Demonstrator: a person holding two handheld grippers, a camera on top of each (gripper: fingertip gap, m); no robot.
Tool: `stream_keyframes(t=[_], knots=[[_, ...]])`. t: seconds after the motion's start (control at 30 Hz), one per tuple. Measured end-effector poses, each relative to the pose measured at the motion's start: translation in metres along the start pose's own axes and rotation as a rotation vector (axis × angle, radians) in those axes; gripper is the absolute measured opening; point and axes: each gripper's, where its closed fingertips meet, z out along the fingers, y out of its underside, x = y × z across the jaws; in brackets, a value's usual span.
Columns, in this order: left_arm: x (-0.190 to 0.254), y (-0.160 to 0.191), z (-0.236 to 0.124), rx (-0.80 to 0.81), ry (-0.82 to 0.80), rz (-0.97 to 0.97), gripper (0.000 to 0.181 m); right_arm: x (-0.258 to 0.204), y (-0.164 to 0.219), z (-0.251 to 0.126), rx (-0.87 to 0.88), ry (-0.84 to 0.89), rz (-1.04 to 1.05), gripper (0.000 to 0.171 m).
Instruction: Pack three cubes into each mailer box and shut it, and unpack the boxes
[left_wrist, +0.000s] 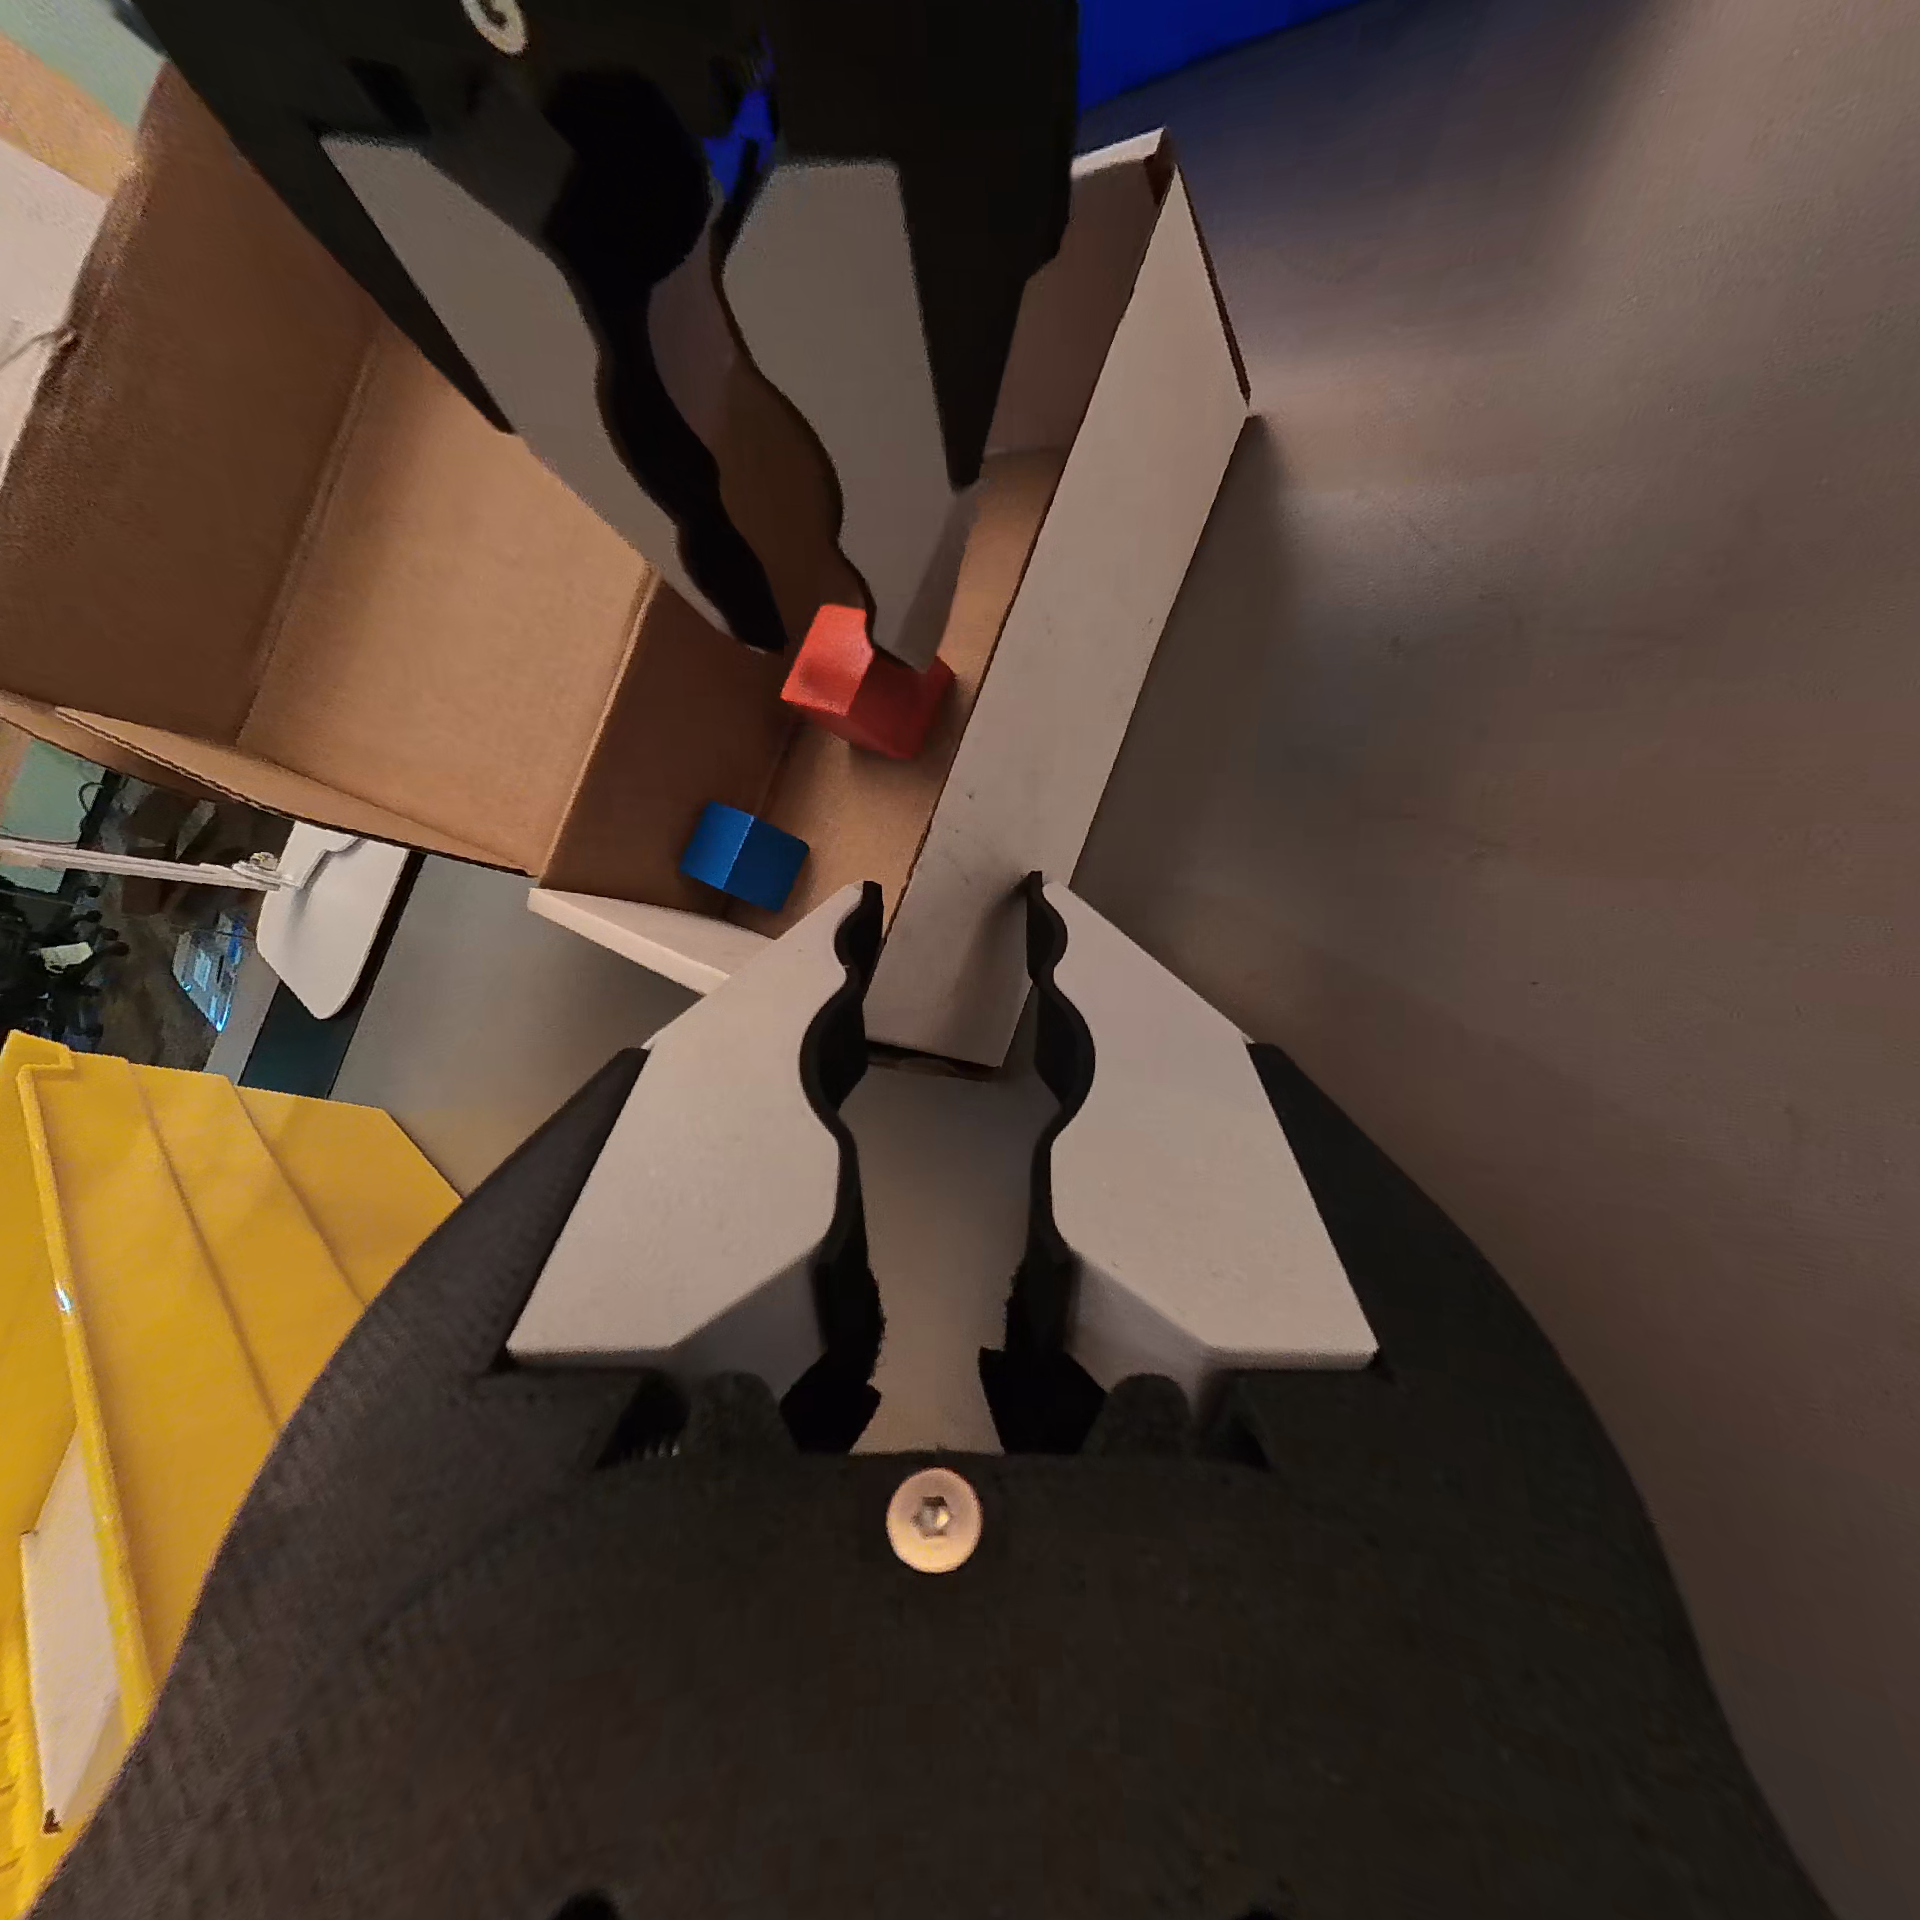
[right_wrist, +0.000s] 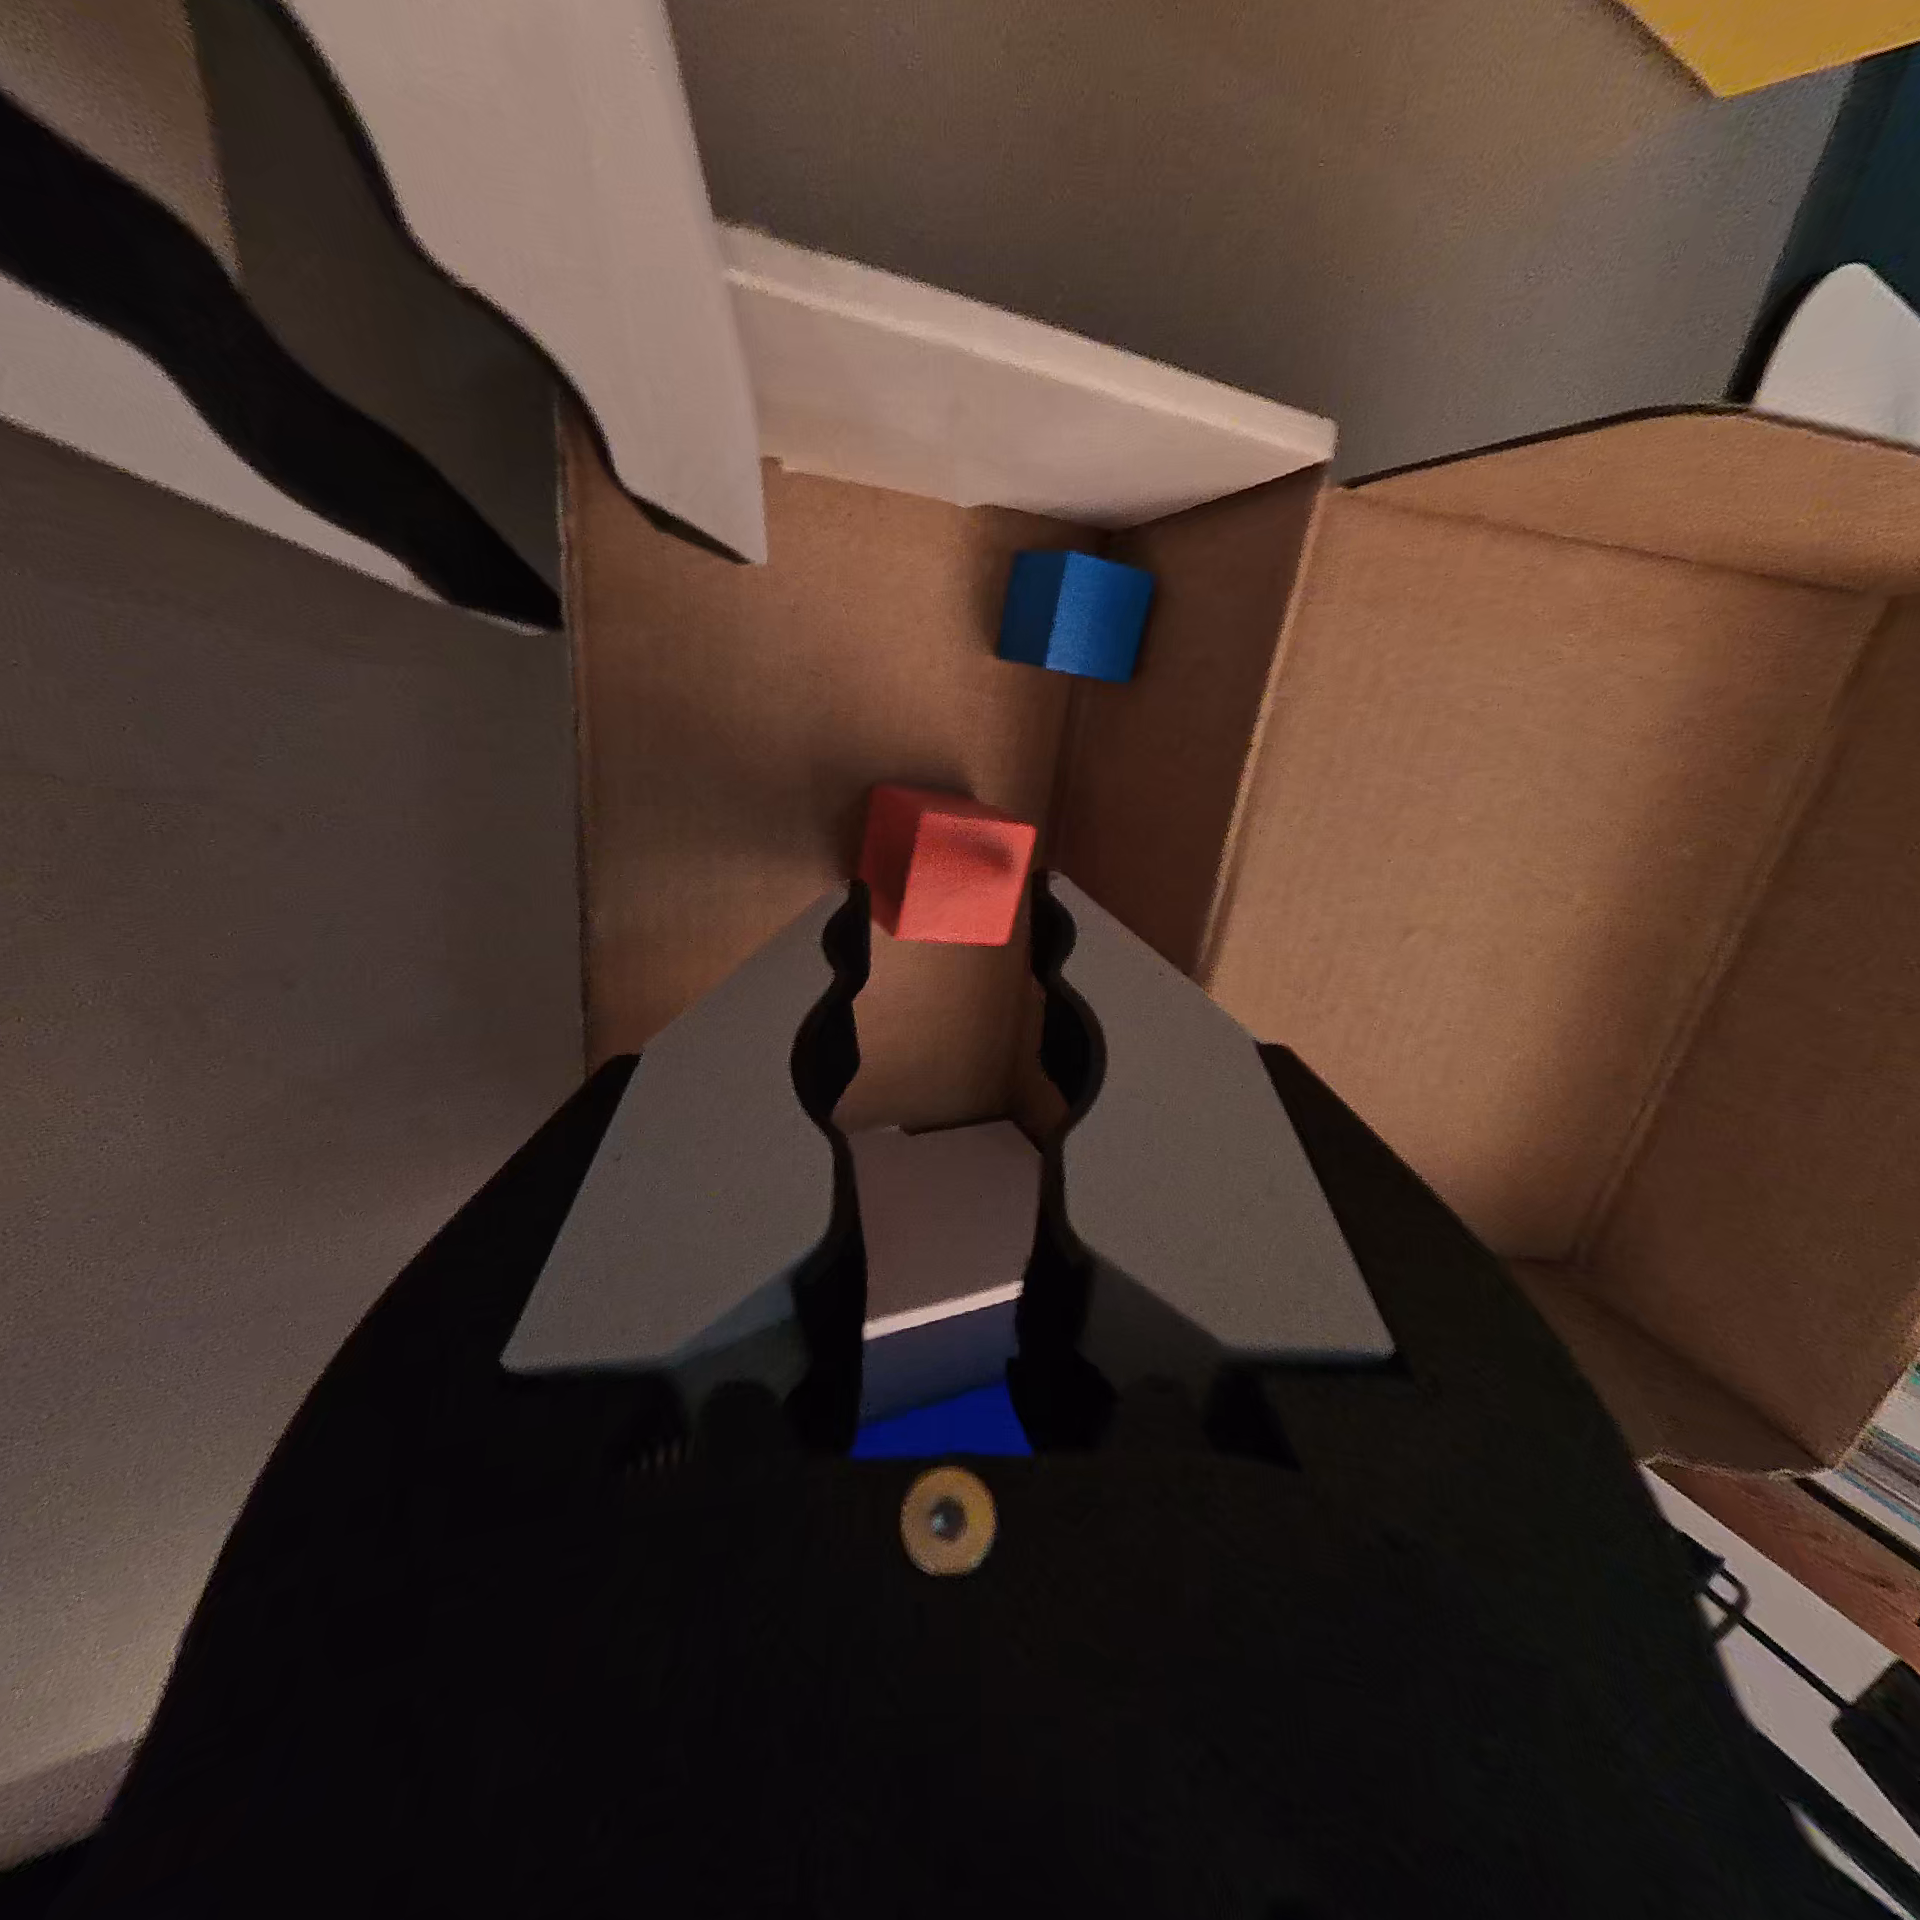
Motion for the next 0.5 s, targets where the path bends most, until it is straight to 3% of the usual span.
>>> stream_keyframes(t=[0.2,0.27,0.33,0.5], knots=[[0.000,0.000,0.000,-0.001,-0.001,0.003,0.026,0.008,0.002,0.011,-0.016,-0.020,0.088,0.052],[0.000,0.000,0.000,-0.001,-0.001,0.004,0.026,0.006,0.002,0.015,-0.020,-0.043,0.100,0.051],[0.000,0.000,0.000,-0.001,-0.002,0.006,0.026,0.003,0.003,0.018,-0.034,-0.063,0.097,0.032],[0.000,0.000,0.000,-0.002,-0.002,0.007,0.026,0.004,0.001,0.012,-0.027,-0.056,0.089,0.029]])
